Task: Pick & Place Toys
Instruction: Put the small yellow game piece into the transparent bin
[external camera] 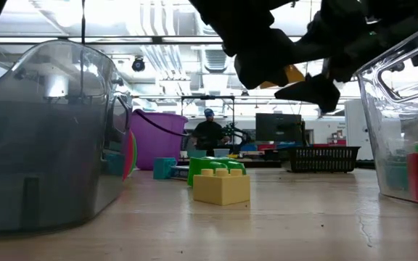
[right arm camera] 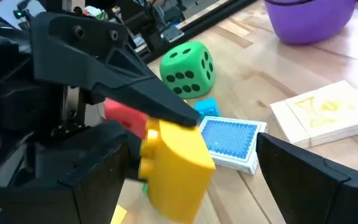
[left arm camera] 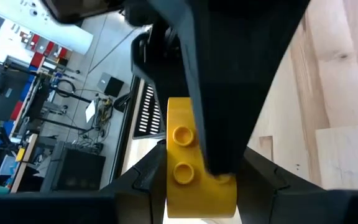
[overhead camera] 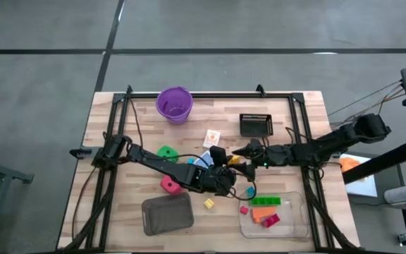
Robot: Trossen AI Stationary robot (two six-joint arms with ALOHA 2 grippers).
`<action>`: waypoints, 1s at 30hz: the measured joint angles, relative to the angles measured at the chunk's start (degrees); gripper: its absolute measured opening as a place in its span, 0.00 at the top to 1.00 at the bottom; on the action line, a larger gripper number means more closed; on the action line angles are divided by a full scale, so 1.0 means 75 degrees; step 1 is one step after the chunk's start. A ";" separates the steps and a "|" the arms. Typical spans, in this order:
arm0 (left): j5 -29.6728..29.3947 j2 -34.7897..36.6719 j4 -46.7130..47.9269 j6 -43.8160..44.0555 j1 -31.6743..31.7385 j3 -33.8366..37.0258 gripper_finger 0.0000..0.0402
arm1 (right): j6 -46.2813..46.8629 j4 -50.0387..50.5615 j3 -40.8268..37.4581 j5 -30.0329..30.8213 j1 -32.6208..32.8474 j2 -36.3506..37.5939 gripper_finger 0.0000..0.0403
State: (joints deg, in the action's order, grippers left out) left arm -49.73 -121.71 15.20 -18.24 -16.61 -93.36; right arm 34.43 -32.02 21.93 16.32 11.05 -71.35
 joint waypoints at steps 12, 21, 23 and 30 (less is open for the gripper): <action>0.0055 -0.0003 0.0006 0.0006 -0.0016 -0.0003 0.67 | -0.0197 0.0204 0.0176 -0.0192 0.0003 0.0048 0.47; -0.0275 -0.0010 0.0002 -0.0067 -0.0024 -0.0003 0.67 | -0.0344 0.0141 0.0178 -0.0550 0.0005 0.0133 0.77; -0.0287 -0.0012 0.0003 -0.0067 -0.0024 -0.0003 0.67 | -0.0417 0.0135 0.0179 -0.0552 0.0005 0.0116 0.77; -0.0294 -0.0012 0.0112 -0.0172 -0.0073 -0.0006 0.67 | -0.0611 0.0162 0.0184 -0.0547 0.0008 0.0102 0.77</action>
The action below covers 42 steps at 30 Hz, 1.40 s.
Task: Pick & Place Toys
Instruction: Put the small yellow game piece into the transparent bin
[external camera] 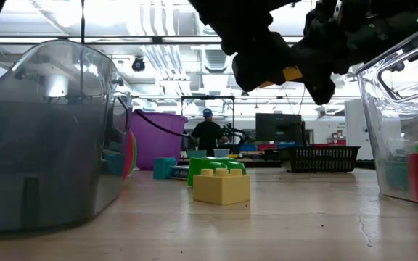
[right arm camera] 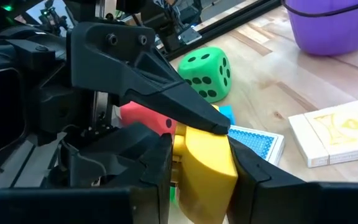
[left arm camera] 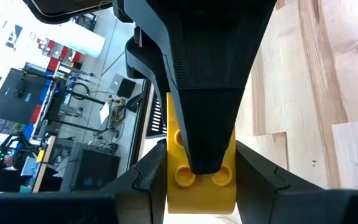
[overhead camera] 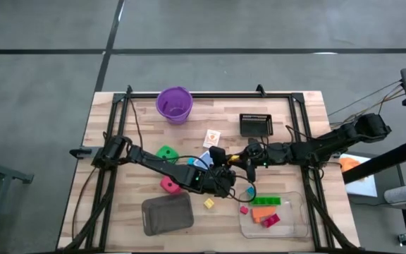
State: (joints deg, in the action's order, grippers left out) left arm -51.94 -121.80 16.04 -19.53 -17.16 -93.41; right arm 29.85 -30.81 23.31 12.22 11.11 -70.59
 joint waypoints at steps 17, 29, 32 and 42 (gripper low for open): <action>0.0653 0.0485 0.0067 0.0920 -0.0682 0.0016 0.08 | -0.0655 0.0081 -0.0029 0.0006 0.0151 -0.0083 0.80; 0.3563 0.2687 -0.4523 0.0596 -0.0858 0.3734 0.26 | -0.1318 -0.0399 -0.0026 0.0364 0.0464 -0.0158 0.80; 0.3911 0.3666 -0.5793 0.0611 -0.0803 0.5129 0.26 | -0.1577 -0.0403 -0.0026 0.0491 0.0634 -0.0166 0.80; 0.3962 0.6440 -0.7207 0.1384 -0.0800 0.8210 0.26 | -0.2193 -0.0443 -0.0026 0.0555 0.1432 -0.0147 0.80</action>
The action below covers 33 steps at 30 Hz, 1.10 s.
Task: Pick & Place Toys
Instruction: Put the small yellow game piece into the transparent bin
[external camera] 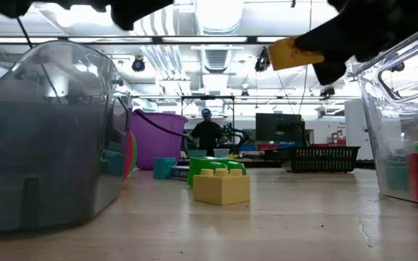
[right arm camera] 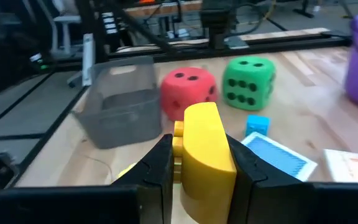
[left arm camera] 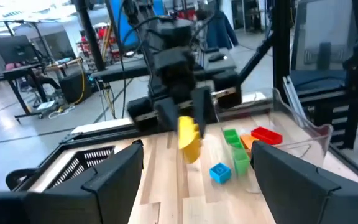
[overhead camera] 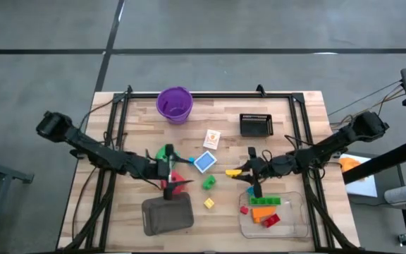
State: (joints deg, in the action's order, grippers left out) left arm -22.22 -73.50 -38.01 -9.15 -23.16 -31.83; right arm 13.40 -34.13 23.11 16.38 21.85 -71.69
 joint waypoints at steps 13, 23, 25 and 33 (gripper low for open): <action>-0.0090 0.0383 -0.0161 0.0093 0.0113 0.0647 0.26 | 0.0643 0.2810 0.0958 0.0060 0.1675 0.0311 0.80; -0.0090 0.0371 -0.0156 0.0100 0.0157 0.0649 0.26 | 0.2388 0.7934 0.3743 0.0349 0.3134 -0.0352 0.80; -0.0090 0.0371 -0.0152 0.0123 0.0157 0.0649 0.26 | 0.2770 0.8582 0.4161 0.0357 0.3345 -0.0654 0.80; -0.0090 0.0371 -0.0129 0.0177 0.0160 0.0649 0.26 | 0.3843 0.9991 0.4830 0.0017 0.3679 -0.2078 0.80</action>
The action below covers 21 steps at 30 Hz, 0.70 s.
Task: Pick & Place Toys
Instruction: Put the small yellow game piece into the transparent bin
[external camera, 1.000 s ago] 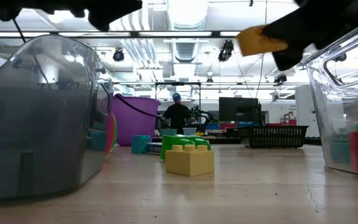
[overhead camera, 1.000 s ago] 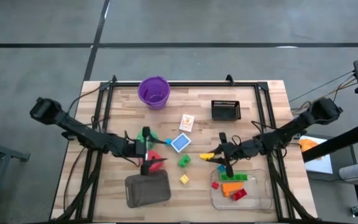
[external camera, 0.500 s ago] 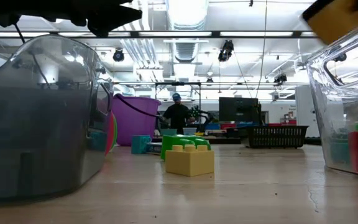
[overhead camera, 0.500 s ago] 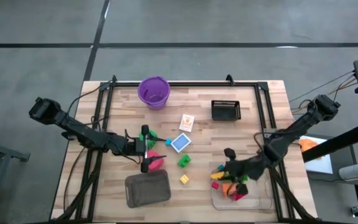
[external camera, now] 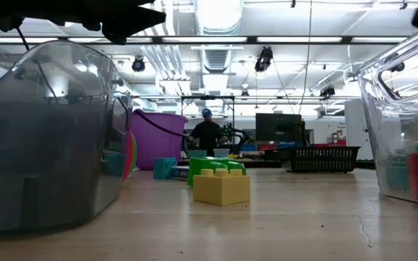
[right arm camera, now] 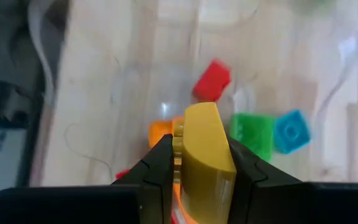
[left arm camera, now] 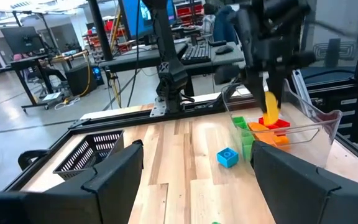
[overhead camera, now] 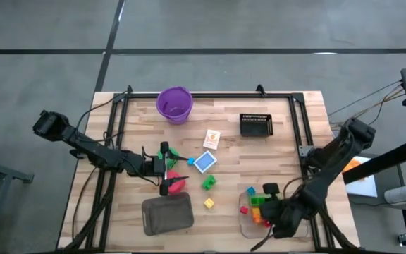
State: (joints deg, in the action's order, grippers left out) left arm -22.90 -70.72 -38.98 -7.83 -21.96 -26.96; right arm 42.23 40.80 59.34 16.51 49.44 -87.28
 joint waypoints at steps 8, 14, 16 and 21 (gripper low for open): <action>0.0000 0.0000 0.0000 0.0032 0.0044 0.0000 0.26 | 0.0257 0.0315 0.0005 -0.0249 -0.0002 -0.0572 0.80; -0.0002 0.0000 0.0000 0.0054 0.0049 0.0000 0.26 | 0.0611 0.0350 0.0001 -0.0290 -0.0005 -0.0509 0.60; -0.0003 0.0000 0.0000 0.0057 0.0050 0.0000 0.26 | 0.0773 0.0352 -0.0001 -0.0289 -0.0005 -0.0426 0.51; -0.0003 0.0000 0.0000 0.0060 0.0055 0.0000 0.26 | 0.1009 0.0355 -0.0004 -0.0291 0.0000 -0.0203 0.40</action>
State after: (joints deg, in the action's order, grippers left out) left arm -22.92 -70.72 -38.98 -7.38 -21.54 -26.96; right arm 49.80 43.46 59.31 14.33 49.45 -88.80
